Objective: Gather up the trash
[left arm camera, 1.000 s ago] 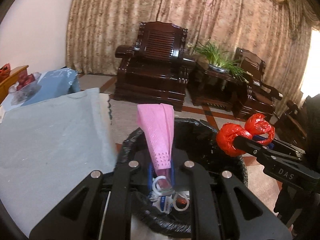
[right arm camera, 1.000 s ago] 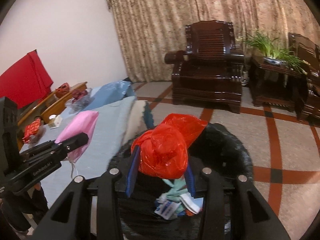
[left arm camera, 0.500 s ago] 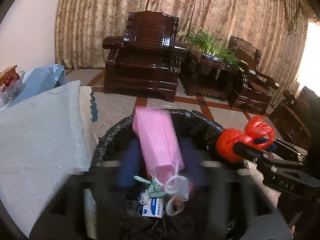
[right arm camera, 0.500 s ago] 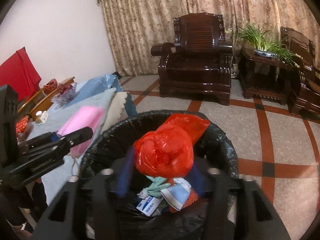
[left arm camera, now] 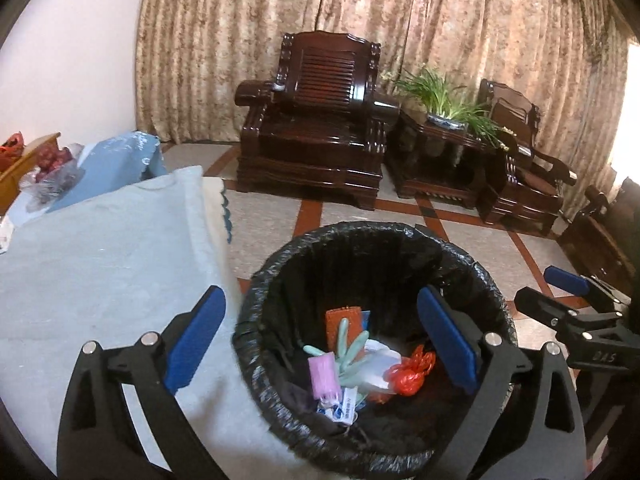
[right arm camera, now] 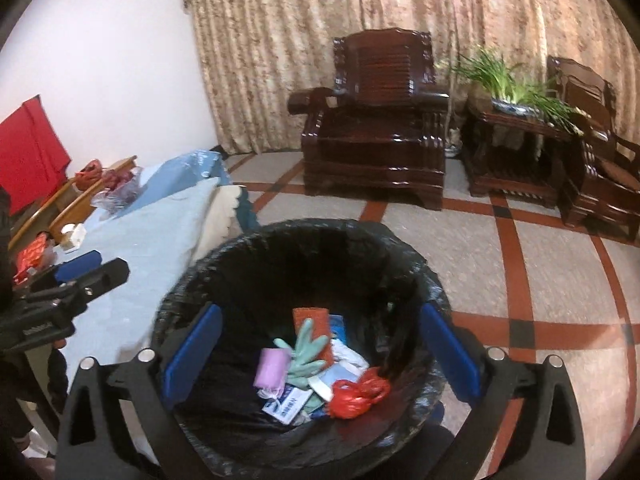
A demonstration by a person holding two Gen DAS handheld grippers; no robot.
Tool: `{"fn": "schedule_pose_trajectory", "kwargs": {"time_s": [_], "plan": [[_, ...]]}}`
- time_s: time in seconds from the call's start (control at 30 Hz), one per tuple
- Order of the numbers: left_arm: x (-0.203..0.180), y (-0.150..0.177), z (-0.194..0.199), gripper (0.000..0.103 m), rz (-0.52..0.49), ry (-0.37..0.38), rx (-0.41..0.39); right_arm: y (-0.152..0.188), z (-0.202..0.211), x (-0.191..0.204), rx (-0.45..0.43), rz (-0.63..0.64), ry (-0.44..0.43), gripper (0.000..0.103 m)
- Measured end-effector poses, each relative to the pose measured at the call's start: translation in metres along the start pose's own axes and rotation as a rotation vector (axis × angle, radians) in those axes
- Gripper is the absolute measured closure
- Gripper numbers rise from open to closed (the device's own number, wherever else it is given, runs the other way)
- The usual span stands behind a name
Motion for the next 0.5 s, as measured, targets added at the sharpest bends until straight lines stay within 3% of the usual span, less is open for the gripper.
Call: {"fn": "schedule_pose_trajectory", "kwargs": {"time_s": [0.5], "plan": [[0.02,-0.005,0.079,0.006,0.017,-0.08,-0.03,-0.014,0.041,0.059,-0.014,0.056,-0.073,0.006]]}}
Point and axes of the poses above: each gripper's, at about its wrist camera, not at the fingertips, and z roughly against the way its jaws point, x to its left, y to its underside, the point moved 8 cm from there along -z, roughly the way its jaws point, and after that the axes turned 6 degrees about -x, right-handed, at the moved point
